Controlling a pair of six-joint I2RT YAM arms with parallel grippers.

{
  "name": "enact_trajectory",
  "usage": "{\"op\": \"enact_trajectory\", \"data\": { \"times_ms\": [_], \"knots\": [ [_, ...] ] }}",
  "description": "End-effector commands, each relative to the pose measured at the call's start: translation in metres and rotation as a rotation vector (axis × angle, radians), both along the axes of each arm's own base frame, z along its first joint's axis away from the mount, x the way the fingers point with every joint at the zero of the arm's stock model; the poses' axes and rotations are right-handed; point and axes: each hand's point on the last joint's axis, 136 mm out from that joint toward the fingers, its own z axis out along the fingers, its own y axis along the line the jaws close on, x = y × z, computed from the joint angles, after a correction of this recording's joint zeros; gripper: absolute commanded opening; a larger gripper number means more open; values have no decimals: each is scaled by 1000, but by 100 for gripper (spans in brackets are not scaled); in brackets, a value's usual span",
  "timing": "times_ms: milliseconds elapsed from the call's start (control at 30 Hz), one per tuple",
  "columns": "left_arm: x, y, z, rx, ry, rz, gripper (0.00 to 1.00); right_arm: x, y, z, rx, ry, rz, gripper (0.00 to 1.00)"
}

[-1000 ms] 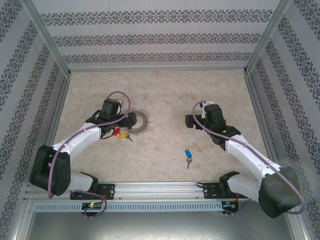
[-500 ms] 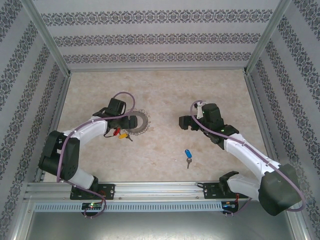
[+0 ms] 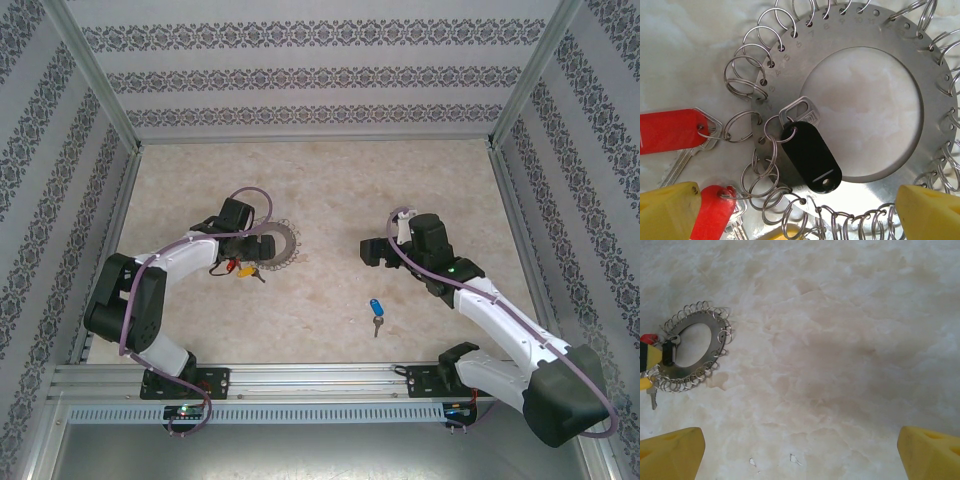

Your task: Put the keys on the keyring

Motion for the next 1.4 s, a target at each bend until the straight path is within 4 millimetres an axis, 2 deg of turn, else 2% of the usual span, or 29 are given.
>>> {"op": "enact_trajectory", "data": {
  "times_ms": [0,200,500,700,1000,1133,1367],
  "knots": [
    [-7,-2,-8,-12,32,19,100,-3,6,4,21,-20,29,98],
    [-10,-18,-8,-66,29,-1,92,-3,6,7,12,-24,36,98],
    [-26,-41,-2,-134,28,-37,81,-4,0,3,5,-24,16,98],
    [-36,-57,1,-186,23,-56,79,-3,0,2,3,-20,20,98],
    [-47,-79,-5,-233,35,-73,78,-4,-6,2,0,-19,8,98],
    [-48,-74,7,-201,7,-73,75,-5,-8,5,-3,-25,5,98],
    [-47,-42,24,-31,-40,-48,53,-5,-6,-2,-1,-8,10,98]
  ]
}}
